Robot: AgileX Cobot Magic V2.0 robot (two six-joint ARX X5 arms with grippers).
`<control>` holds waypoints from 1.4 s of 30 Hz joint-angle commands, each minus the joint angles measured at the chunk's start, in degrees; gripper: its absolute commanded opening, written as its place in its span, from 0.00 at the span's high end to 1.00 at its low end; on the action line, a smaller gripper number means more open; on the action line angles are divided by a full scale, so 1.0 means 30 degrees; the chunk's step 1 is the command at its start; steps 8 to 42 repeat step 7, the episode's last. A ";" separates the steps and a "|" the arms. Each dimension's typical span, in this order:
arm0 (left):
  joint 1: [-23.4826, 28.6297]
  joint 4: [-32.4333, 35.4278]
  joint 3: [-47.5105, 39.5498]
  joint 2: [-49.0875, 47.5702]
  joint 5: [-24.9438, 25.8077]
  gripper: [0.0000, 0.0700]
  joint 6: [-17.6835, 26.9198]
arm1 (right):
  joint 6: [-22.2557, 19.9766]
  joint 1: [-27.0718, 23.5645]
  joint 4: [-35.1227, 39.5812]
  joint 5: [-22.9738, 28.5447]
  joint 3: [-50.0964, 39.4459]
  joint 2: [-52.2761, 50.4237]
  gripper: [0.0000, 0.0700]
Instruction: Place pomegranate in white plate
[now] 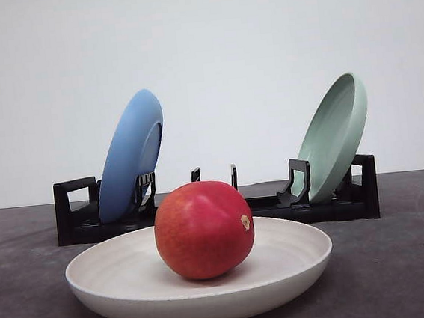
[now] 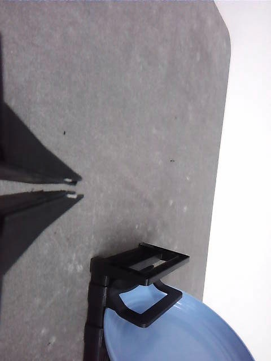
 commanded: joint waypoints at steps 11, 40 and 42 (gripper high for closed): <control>0.0036 -0.0058 -0.0197 -0.0002 -0.0022 1.00 0.0046 | -0.0138 -0.0022 0.0248 0.0058 -0.0086 0.0022 0.95; 0.0036 -0.0058 -0.0197 -0.0002 -0.0022 1.00 0.0046 | -0.0138 -0.0022 0.0248 0.0058 -0.0086 0.0022 0.95; 0.0036 -0.0058 -0.0197 -0.0002 -0.0022 1.00 0.0046 | -0.0138 -0.0022 0.0248 0.0058 -0.0086 0.0022 0.95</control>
